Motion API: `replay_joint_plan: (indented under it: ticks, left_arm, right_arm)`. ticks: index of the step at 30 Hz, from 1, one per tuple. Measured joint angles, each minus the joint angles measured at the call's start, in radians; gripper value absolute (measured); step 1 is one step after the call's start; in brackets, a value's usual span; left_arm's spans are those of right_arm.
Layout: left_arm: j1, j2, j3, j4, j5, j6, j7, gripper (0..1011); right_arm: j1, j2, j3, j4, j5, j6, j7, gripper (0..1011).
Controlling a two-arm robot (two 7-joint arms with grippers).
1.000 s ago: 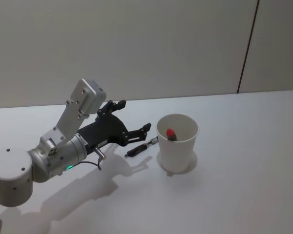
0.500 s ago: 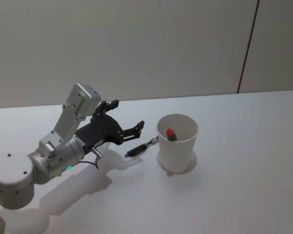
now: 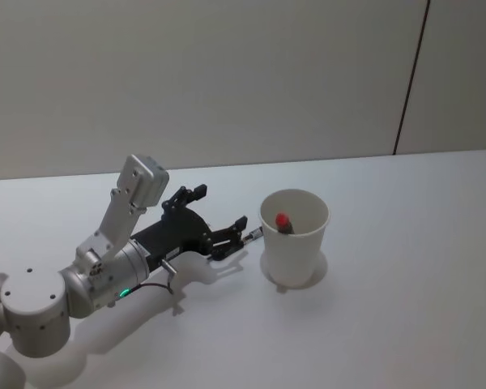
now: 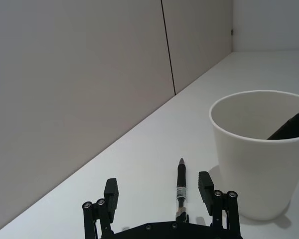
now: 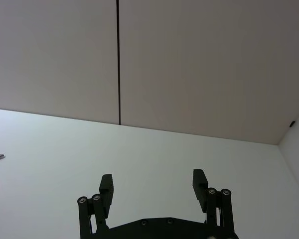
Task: Place the pen into the pen holder.
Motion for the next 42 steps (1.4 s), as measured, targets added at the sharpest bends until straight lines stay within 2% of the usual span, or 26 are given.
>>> replay_joint_plan:
  ticks: [13,28,42]
  left_arm:
    - [-0.041,-0.04,0.015,0.093,-0.001,-0.003,-0.06,1001]
    - [-0.098,-0.086,0.032,0.185,0.015,0.02,-0.097,1001]
    - [-0.127,-0.115,0.045,0.242,0.016,0.018,-0.114,1001]
  right_arm:
    - [-0.001,0.001,0.0,-0.001,0.001,0.0,0.0,1002]
    - [-0.002,0.001,0.0,0.0,0.0,0.0,0.0,1002]
    - [-0.002,0.001,0.0,0.0,0.0,0.0,0.0,1001]
